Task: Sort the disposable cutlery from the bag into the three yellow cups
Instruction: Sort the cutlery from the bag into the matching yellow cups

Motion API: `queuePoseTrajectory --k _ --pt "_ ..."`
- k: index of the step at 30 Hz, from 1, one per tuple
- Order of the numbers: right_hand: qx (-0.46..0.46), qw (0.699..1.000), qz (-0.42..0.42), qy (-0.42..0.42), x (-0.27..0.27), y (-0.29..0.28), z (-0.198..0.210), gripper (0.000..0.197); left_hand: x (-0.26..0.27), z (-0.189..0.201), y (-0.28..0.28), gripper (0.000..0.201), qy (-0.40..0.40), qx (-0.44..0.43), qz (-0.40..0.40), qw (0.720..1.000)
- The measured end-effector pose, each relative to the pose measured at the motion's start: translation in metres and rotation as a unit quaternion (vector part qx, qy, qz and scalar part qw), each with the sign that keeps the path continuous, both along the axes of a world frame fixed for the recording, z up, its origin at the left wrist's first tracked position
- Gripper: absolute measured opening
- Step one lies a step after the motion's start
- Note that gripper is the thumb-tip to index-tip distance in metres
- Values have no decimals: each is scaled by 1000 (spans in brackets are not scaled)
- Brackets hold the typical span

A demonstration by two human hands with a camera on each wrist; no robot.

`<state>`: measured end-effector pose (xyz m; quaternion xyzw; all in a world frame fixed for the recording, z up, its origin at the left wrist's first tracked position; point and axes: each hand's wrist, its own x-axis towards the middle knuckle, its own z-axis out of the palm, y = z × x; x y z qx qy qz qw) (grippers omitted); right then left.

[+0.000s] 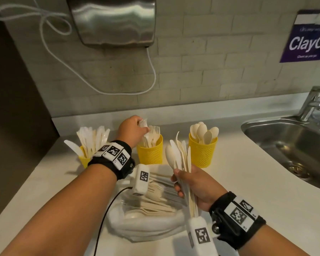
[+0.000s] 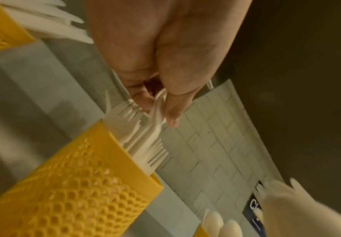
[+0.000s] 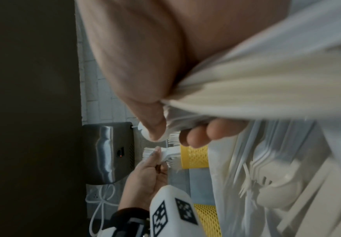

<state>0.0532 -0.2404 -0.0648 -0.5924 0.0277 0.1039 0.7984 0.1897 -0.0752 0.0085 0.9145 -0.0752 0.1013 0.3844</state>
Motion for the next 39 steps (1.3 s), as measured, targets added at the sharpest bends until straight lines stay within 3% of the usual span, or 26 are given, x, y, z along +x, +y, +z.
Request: queuePoseTrajectory --k 3,5,7,9,12,16,19,22,24,26,31,33,35,37,39 --pt "-28 1000 4 -10 -1 1 1 12 -12 13 -1 64 -40 1 21 999" --pt "-59 998 5 -22 0 3 2 15 -26 22 -2 53 -57 -44 13 997" --pt "-107 994 7 -35 2 8 2 20 -43 24 -5 35 26 -92 -54 994" --pt "-159 986 18 -52 4 13 3 26 -55 18 -10 22 128 -71 -131 981" --pt "-194 978 43 -62 4 20 2 32 -55 5 -8 7 126 -122 -151 973" --pt "-175 983 46 -26 -1 20 -4 24 -39 18 6 19 43 -297 -62 952" --pt "-139 990 25 3 -4 16 -7 20 -27 41 23 22 -119 -367 5 922" --pt "-88 996 17 11 -8 10 -3 15 -23 48 28 21 -253 -251 42 933" --pt "-71 997 12 9 -10 6 -2 13 -22 38 20 25 -270 -154 39 950" --pt "-58 998 8 9 -11 4 -1 10 -19 20 11 24 -249 -91 23 964" --pt "-24 999 20 9 -11 1 -1 2 -13 -24 5 17 -92 51 -46 993" --pt "0 1000 25 13 -10 1 -1 4 -22 -27 7 23 -106 68 -26 992" --pt "26 999 25 15 -8 4 0 4 -39 -25 11 27 -103 -23 3 994" --pt "42 999 24 17 -5 8 0 6 -64 -28 14 34 46 -154 -52 986" --pt "32 999 33 14 -1 16 -1 13 -86 -39 11 48 203 -224 -144 942"
